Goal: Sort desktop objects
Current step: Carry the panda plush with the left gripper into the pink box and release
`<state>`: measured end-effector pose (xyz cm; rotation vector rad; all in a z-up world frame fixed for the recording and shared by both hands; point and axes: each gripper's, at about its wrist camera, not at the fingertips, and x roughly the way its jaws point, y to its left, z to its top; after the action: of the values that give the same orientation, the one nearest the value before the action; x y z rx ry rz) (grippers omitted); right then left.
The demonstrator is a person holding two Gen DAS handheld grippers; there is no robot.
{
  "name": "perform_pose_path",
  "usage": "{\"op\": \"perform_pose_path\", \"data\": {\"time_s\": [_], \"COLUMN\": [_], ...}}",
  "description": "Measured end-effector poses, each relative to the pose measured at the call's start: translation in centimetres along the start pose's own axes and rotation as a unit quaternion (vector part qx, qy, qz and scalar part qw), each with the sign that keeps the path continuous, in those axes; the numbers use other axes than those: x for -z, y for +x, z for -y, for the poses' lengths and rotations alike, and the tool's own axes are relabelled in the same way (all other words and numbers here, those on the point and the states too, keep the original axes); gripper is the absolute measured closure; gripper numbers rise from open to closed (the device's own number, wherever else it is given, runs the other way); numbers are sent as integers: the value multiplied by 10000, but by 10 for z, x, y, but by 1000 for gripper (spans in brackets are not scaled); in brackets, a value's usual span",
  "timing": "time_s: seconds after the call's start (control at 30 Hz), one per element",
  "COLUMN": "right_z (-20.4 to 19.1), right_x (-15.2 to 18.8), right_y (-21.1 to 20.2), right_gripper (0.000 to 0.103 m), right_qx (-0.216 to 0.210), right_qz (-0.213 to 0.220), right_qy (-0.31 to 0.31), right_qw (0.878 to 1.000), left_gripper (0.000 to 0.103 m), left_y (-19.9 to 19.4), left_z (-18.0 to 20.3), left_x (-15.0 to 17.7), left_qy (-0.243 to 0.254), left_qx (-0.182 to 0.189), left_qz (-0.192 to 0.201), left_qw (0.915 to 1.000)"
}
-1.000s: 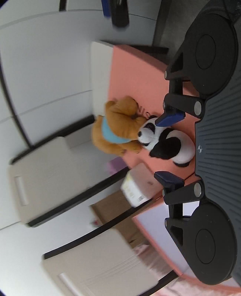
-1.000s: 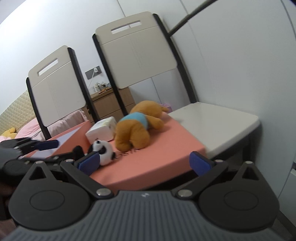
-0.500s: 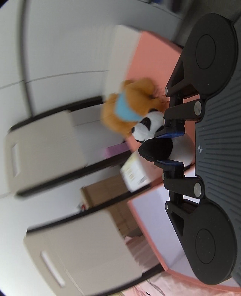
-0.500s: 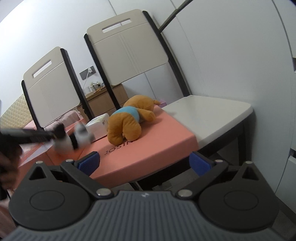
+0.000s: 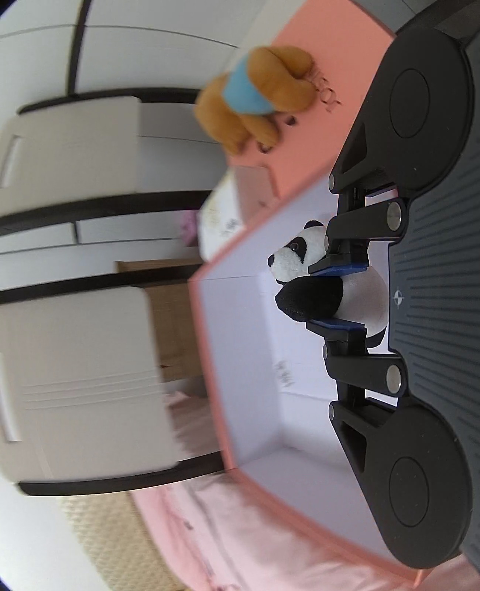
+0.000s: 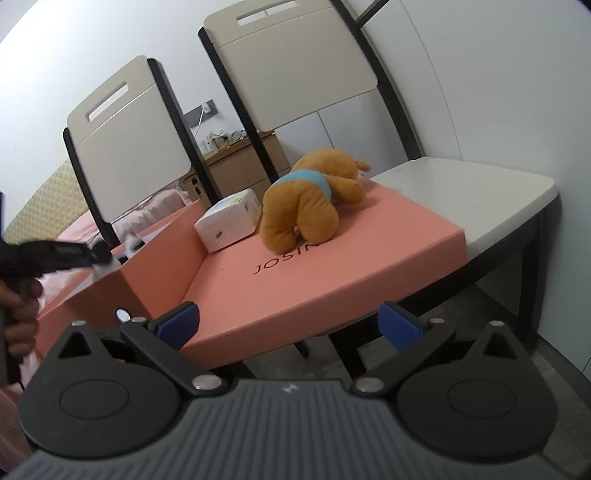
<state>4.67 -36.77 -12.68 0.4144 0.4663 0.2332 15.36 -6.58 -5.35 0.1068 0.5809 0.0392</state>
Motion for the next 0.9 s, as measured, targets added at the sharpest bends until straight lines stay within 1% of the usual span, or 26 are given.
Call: {"op": "perform_pose_path", "data": {"time_s": [0.07,0.17,0.3,0.33,0.37,0.4,0.47,0.53,0.63,0.7,0.73,0.77,0.9], "right_z": [-1,-2,-5,-6,-8,-10,-15,-22,-35,-45,-50,-55,-78], "right_x": [0,0,-2,-3,-5,-8,-14,-22,-32,-37,-39,-41,-48], "right_y": [1,2,4,4,4,5,5,5,9,14,16,19,30], "right_gripper": [0,0,0,0,0,0,0,0,0,0,0,0,0], "right_qx": [4,-1,-58,-69,-80,-103,-162,-226,-348,-415,-441,-457,-473], "right_qz": [-14,-10,2,9,20,42,121,213,302,310,310,314,368], "right_qy": [-37,-64,-104,-133,-172,-215,-319,-447,-622,-735,-783,-818,-909], "right_qw": [10000,10000,9999,9999,9998,9997,9993,9985,9970,9959,9955,9951,9941], "left_gripper": [73,73,69,66,57,51,29,24,23,19,13,10,8], "left_y": [6,12,9,7,3,-2,-14,-29,-54,-72,-80,-88,-103], "left_z": [-2,-7,-15,-16,-17,-19,-23,-29,-41,-48,-52,-54,-56], "left_x": [3,6,7,5,4,2,1,0,2,6,10,14,27], "left_qy": [-99,-195,-97,-96,-79,-40,29,58,-94,-295,-418,-503,-650], "left_qx": [53,110,139,141,132,109,57,-18,-97,-200,-247,-287,-440], "left_qz": [-74,-70,-36,-10,45,142,334,522,681,778,857,960,1359], "left_qw": [9999,9997,9999,9999,9999,9998,9994,9986,9976,9963,9951,9937,9876]}}
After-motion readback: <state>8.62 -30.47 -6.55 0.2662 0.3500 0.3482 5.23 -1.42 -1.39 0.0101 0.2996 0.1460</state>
